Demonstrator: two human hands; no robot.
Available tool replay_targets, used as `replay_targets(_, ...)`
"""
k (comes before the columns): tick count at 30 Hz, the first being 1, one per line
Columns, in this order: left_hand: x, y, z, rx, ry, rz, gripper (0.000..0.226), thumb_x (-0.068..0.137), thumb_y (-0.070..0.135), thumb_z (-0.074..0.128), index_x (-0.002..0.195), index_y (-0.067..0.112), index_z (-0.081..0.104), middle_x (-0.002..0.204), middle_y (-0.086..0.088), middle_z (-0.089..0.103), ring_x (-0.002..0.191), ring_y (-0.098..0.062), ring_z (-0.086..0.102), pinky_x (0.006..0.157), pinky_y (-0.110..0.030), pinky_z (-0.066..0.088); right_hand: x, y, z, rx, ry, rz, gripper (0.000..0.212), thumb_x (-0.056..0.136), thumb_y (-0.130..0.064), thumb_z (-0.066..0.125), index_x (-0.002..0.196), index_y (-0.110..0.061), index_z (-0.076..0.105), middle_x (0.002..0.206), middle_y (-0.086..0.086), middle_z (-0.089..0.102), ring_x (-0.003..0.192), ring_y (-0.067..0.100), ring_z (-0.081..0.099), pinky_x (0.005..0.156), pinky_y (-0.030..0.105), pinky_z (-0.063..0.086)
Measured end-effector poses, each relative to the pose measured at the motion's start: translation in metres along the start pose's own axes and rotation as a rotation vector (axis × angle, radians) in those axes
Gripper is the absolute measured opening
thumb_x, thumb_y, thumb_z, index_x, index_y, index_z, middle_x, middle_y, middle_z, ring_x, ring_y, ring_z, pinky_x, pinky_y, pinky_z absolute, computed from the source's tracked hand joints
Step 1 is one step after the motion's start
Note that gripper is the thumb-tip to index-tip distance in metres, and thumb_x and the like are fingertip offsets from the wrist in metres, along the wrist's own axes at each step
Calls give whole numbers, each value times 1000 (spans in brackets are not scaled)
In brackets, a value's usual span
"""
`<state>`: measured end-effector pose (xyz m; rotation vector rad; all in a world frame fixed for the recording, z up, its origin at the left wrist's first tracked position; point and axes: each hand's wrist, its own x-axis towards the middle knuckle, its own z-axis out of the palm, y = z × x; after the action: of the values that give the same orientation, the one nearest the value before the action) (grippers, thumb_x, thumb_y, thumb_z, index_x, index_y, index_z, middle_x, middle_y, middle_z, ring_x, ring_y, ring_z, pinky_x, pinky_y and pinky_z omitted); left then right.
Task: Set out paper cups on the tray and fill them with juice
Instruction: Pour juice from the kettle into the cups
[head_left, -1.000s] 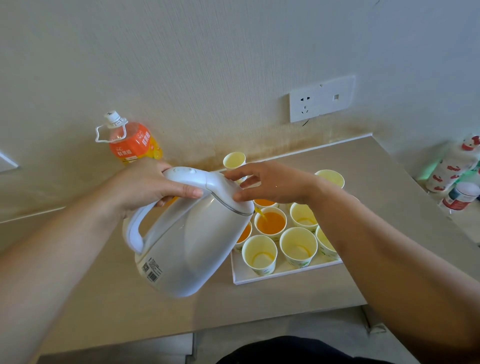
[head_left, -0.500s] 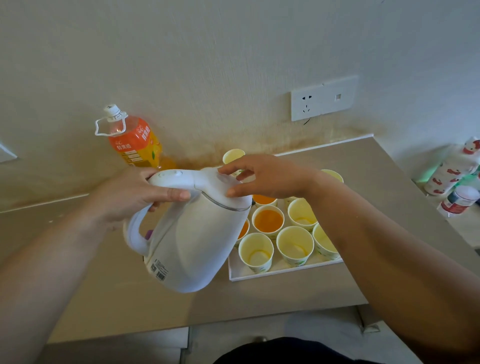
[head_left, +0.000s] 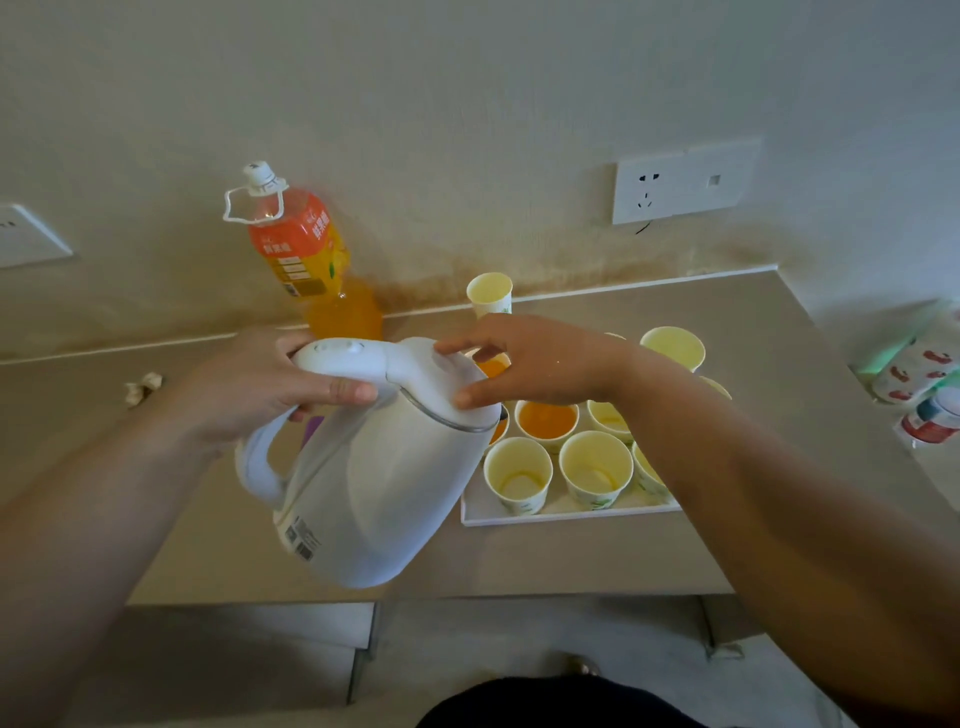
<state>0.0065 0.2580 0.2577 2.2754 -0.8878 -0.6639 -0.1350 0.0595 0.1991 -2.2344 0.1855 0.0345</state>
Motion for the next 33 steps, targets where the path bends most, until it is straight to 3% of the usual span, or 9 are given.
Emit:
replay_targets(6,-1,-12,4,70,-31,-17,87,20,73,77,90,23,71,52,11,60,53,-10,54,62,-30,42,-5,3,20,45,-5,52,61,81,-34,73,136,-32,46,123,-21,46,114,6,49,80,12,38)
replay_targets(11,0,-8,10,118,-59,30,79,25,74,79,81,18,69,50,10,60,46,-4,52,57,-27,40,-12,3,33,95,38,93,63,80,-29,75,136,-28,47,122,-19,47,115,9,52,90,18,42)
replay_targets(14,0,-3,13,146,-47,29,46,54,47,86,74,12,64,43,10,55,48,-8,49,51,-24,36,-17,3,37,128,51,125,65,80,-27,75,138,-26,45,126,-15,49,116,9,52,90,21,45)
replay_targets(16,1,-1,15,186,-44,45,38,61,38,85,77,9,66,43,8,54,48,-9,49,50,-23,35,-19,3,40,142,64,137,67,80,-26,75,139,-25,44,131,-12,50,116,10,52,90,22,44)
replay_targets(21,1,0,14,236,-84,67,43,57,44,84,77,11,66,42,8,54,49,-12,50,52,-24,36,-23,5,47,162,100,159,68,79,-27,75,140,-25,45,132,-12,52,116,10,53,93,25,45)
replay_targets(26,3,0,10,258,-133,100,67,31,67,78,72,17,64,43,9,56,42,-4,49,52,-24,37,-24,6,48,186,115,163,67,80,-26,74,140,-27,44,131,-11,52,115,9,53,86,17,42)
replay_targets(33,5,1,5,277,-136,125,69,28,72,70,71,17,64,45,10,57,43,-4,51,51,-23,39,-21,6,48,211,112,157,67,80,-25,74,140,-24,45,133,-7,52,115,12,53,79,15,46)
